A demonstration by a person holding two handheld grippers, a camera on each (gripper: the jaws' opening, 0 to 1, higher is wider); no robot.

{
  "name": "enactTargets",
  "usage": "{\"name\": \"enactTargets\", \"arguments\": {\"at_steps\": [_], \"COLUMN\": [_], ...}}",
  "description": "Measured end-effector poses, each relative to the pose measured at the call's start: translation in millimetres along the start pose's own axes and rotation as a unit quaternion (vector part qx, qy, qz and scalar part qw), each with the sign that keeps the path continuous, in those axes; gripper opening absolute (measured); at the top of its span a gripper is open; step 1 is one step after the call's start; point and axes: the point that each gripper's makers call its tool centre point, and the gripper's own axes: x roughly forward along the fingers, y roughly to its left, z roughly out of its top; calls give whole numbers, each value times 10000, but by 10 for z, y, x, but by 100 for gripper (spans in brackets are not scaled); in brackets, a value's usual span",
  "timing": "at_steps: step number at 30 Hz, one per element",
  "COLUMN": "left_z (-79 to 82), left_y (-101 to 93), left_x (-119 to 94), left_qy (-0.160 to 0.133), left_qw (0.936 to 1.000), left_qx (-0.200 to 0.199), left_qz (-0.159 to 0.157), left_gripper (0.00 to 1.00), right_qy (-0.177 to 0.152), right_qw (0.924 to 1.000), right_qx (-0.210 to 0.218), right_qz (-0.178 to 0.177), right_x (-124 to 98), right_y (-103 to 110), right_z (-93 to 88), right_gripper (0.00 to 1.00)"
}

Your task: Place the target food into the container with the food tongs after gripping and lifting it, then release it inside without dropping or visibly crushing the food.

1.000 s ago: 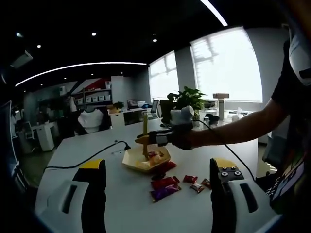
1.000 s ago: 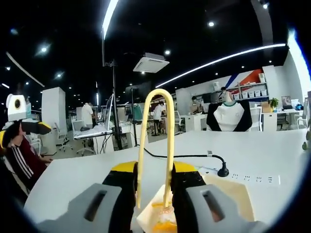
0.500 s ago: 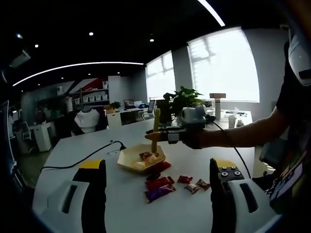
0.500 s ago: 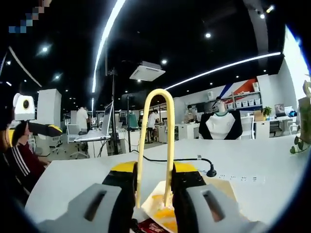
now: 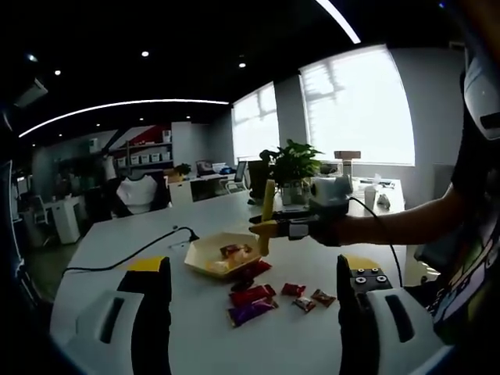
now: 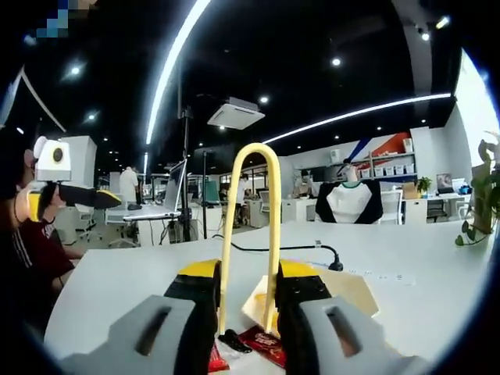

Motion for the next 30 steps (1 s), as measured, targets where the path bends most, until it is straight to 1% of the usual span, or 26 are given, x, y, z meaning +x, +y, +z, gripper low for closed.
{"name": "enactTargets", "arguments": {"at_steps": [2, 4, 5, 6, 8, 12, 13, 16, 17, 18, 20, 21, 23, 26, 28, 30], "left_z": [0, 5, 5, 7, 8, 7, 6, -2, -7, -12, -27, -32, -39, -46, -44, -44], "left_y": [-8, -6, -7, -6, -12, -22, -28, -36, -38, -41, -50, -53, -59, -64, -62, -57], "left_x": [-1, -1, -1, 1, 5, 11, 11, 12, 13, 14, 18, 20, 24, 24, 21, 20], "left_qy": [2, -9, -6, -6, -6, 3, 6, 7, 10, 16, 31, 33, 35, 53, 56, 60], "left_qw": [10000, 10000, 10000, 10000, 10000, 10000, 10000, 10000, 10000, 10000, 10000, 9999, 9999, 9999, 9999, 9999], "left_qx": [-10, -16, -12, -7, -3, 9, 24, 7, 5, 6, -2, -11, -21, -13, -7, -4], "left_qz": [-19, -13, -17, -14, -31, -51, -62, -76, -78, -77, -93, -94, -101, -110, -108, -105], "left_gripper": [93, 93, 93, 93, 93, 93, 93, 93, 93, 93, 93, 93, 93, 93, 93, 93], "right_qy": [9, -19, -59, -62, -55, -15, -3, 163, 332, 370, 487, 547, 487, 548, 528, 525], "right_qw": [10000, 10000, 9998, 9998, 9996, 9988, 9988, 9981, 9969, 9963, 9948, 9932, 9938, 9906, 9894, 9891], "right_qx": [-31, 28, 50, 89, 16, 139, 148, 34, -112, -150, -70, -185, -146, -286, -253, -169], "right_qz": [-52, -63, -166, -182, -283, -465, -460, -599, -698, -756, -891, -1009, -988, -1220, -1328, -1364], "right_x": [-52, -105, -131, -147, -190, -272, -277, -320, -347, -353, -371, -386, -375, -384, -390, -390], "right_y": [32, 73, 78, 93, 127, 207, 222, 278, 311, 344, 359, 361, 418, 408, 396, 382], "right_z": [-6, -9, -5, -9, -25, -87, -96, -179, -250, -286, -359, -398, -423, -466, -483, -515], "right_gripper": [24, 24, 24, 24, 24, 24, 24, 24, 24, 24, 24, 24, 24, 25, 25, 25]}}
